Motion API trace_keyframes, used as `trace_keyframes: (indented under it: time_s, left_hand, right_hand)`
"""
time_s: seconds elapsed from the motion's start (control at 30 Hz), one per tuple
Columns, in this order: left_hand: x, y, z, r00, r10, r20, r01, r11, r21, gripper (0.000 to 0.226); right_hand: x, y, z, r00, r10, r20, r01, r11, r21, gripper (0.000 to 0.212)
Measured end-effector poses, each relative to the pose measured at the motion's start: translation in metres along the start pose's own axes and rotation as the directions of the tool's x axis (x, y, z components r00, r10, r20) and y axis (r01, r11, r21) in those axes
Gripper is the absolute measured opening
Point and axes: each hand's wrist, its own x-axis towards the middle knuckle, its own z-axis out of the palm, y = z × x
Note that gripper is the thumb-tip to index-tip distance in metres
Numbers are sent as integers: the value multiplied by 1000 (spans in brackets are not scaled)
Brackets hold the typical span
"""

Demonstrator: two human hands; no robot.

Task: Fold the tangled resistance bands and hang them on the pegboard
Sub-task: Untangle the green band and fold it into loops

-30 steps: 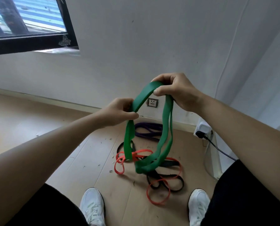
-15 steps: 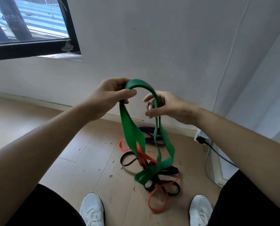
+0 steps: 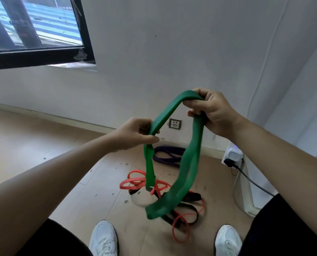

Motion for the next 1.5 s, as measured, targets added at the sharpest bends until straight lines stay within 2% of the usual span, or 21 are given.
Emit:
trace_keyframes:
  time_s: [0.07, 0.17, 0.27, 0.37, 0.43, 0.53, 0.63, 0.73, 0.87, 0.93, 1.0, 1.13, 1.27, 1.33, 1.4, 1.43, 1.5]
  left_hand:
    - [2, -2, -1, 1000, 11, -14, -11, 1000, 12, 21]
    - [6, -5, 0, 1000, -8, 6, 8, 1000, 24, 20]
    - [8, -12, -6, 999, -42, 19, 42, 999, 1, 21]
    - [6, -12, -16, 999, -28, -23, 23, 985, -174, 30]
    - [4, -7, -22, 999, 3, -44, -14, 966, -260, 37]
    - [2, 7, -22, 998, 62, -29, -68, 947, -314, 41]
    - [1, 18, -15, 995, 99, -1, -95, 952, -290, 50]
    - [0, 18, -10, 994, 108, -13, -108, 979, -170, 42]
    - [1, 12, 3, 997, 81, -10, -81, 996, -23, 19]
    - [3, 6, 5, 999, 44, 28, -44, 999, -14, 15]
    - [6, 3, 2, 999, 4, 52, -1, 998, -68, 21]
    - [8, 0, -3, 999, -37, -13, 33, 975, -218, 41]
    - [9, -9, -3, 996, -90, -28, 83, 977, -197, 43]
    - [11, -14, -3, 991, -127, -33, 119, 974, -192, 36]
    - [12, -21, -5, 985, -157, -65, 138, 963, -232, 27]
    - [12, -24, -7, 981, -173, -84, 146, 956, -256, 26]
    - [12, -29, -11, 973, -204, -110, 166, 944, -285, 34]
  right_hand:
    - [1, 1, -8, 998, 38, -57, -35, 998, 52, 10]
    - [-1, 8, -19, 996, 80, -45, -78, 996, 47, 12]
    - [-4, 17, -29, 995, 101, -6, -101, 985, -138, 16]
    - [-8, 21, -35, 995, 97, 40, -76, 930, -360, 17]
    - [-11, 22, -32, 987, 129, 95, -77, 903, -423, 28]
    - [-13, 19, -14, 973, 140, 184, -49, 902, -429, 42]
    - [-15, 15, 10, 973, 91, 212, -4, 926, -377, 48]
    - [-15, 10, 21, 982, 10, 187, 44, 958, -284, 47]
    - [-13, 9, 22, 986, -49, 159, 77, 982, -173, 36]
    - [-11, 11, 19, 989, -52, 136, 72, 986, -151, 34]
    - [-10, 16, 15, 994, -43, 99, 56, 989, -137, 32]
    - [-11, 41, 13, 997, 19, 76, 7, 941, -337, 24]
    - [-15, 77, 29, 994, 90, 56, -51, 870, -490, 28]
    - [-21, 103, 44, 991, -29, -128, -48, 825, -564, 28]
    - [-38, 130, 61, 927, -197, -320, -39, 797, -603, 19]
    - [-47, 148, 69, 915, -216, -341, -41, 791, -610, 18]
    - [-64, 185, 84, 955, -121, -270, -82, 769, -634, 22]
